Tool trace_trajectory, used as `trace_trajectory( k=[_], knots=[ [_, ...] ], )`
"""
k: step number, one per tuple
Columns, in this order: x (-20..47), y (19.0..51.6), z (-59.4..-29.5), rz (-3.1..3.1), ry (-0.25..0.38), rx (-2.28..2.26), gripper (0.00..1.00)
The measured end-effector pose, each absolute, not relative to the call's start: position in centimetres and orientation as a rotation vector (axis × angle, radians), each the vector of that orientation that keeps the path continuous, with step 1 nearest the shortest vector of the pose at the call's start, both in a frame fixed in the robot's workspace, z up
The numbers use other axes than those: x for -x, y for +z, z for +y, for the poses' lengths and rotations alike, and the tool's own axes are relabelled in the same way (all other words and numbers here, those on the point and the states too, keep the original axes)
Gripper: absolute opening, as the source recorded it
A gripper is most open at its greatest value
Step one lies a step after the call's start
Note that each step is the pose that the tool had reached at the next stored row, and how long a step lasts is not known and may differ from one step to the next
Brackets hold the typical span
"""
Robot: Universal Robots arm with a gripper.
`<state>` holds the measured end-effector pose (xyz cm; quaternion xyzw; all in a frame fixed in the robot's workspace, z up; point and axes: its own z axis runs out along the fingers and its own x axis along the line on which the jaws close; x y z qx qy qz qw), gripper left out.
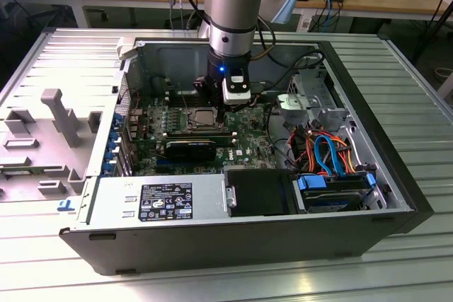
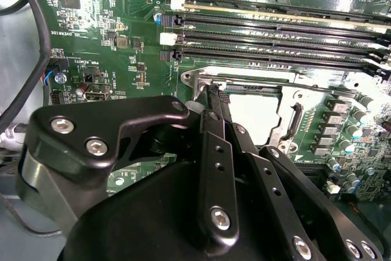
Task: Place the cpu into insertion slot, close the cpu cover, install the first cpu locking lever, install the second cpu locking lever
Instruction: 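Install the first cpu locking lever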
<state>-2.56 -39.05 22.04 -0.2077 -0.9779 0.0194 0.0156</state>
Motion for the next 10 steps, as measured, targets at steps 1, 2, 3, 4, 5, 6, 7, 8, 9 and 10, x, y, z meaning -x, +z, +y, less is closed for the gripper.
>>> trace_trajectory(
  k=[1, 2, 3, 4, 5, 6, 7, 8, 9, 10],
  knots=[
    [2.56, 22.04, -39.05, -3.042, 0.06, 0.646, 0.11],
    [2.56, 22.04, -39.05, -3.042, 0.06, 0.645, 0.11],
    [2.56, 22.04, -39.05, -3.042, 0.06, 0.645, 0.11],
    [2.56, 22.04, -39.05, -3.042, 0.06, 0.645, 0.11],
    [2.56, 22.04, -39.05, -3.042, 0.06, 0.644, 0.11],
    [2.56, 22.04, -39.05, -3.043, 0.06, 0.643, 0.11],
    [2.56, 22.04, -39.05, -3.043, 0.06, 0.642, 0.11],
    [2.56, 22.04, -39.05, -3.043, 0.061, 0.641, 0.11],
    [2.56, 22.04, -39.05, -3.044, 0.061, 0.638, 0.11],
    [2.56, 22.03, -39.05, -3.045, 0.061, 0.632, 0.11]
  ],
)
